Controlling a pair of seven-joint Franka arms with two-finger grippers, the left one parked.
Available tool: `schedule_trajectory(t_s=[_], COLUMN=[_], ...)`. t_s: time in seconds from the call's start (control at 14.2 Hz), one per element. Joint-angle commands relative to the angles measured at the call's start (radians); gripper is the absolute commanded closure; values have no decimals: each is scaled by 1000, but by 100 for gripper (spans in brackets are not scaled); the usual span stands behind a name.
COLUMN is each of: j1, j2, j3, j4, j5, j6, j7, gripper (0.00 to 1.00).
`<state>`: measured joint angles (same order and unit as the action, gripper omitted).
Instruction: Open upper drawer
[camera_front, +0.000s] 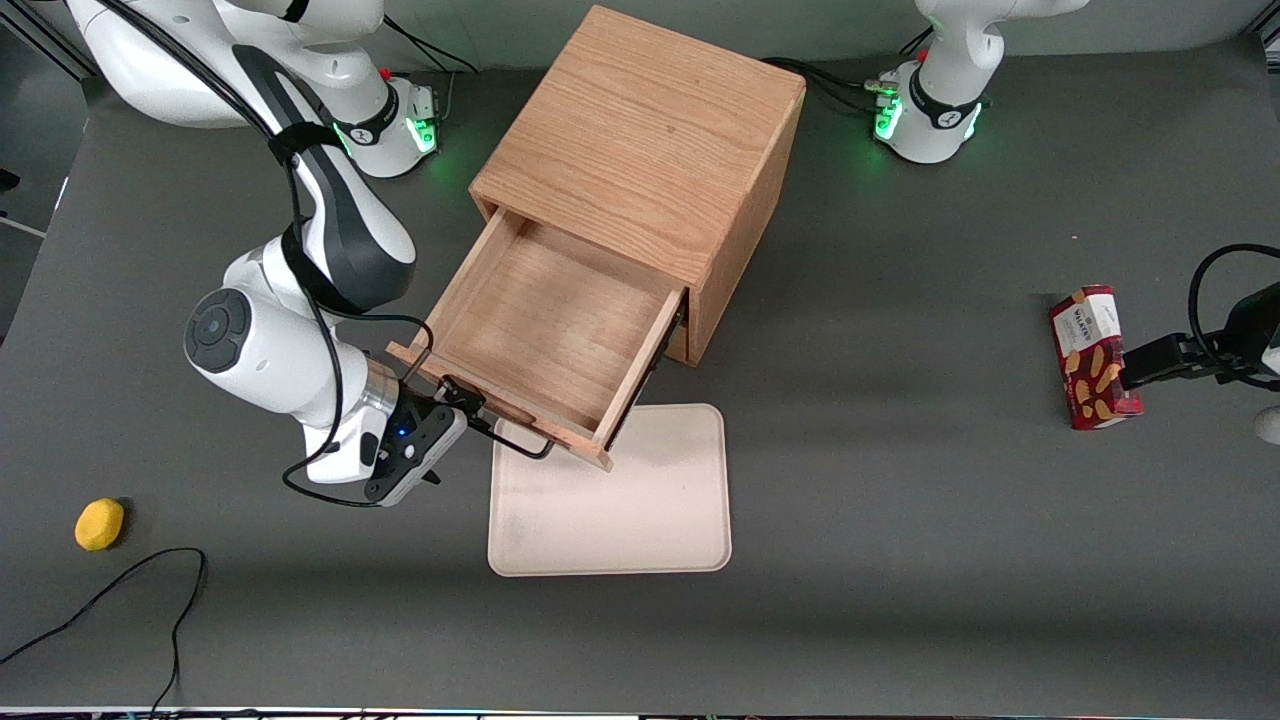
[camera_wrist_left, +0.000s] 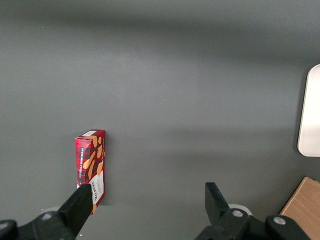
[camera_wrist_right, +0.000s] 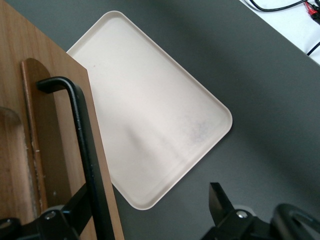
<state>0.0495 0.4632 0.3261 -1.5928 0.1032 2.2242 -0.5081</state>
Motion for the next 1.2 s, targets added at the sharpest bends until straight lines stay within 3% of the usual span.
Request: schedule_trajectory(t_s=[0.0,0.21,0.42,0.64,0.78,0.92,0.99,1.13], j1=[7,1,0,-22,-39,-59,-72,-85], j2=[-40,-106,-142,-237,-302,-362,-389,-428], j3=[-39,-67,-94,-169,-252,-285,-285,-288], j4=[28,30,28,27,20,20,19,13], j5=[-3,7,145,150,144,80,-1,-106], j6=[2,0,-37,-162,-315,-455,-513,-624], j7=[-7,-9,-9,20,173,407,492,539], gripper=[0,0,0,0,0,0,0,0])
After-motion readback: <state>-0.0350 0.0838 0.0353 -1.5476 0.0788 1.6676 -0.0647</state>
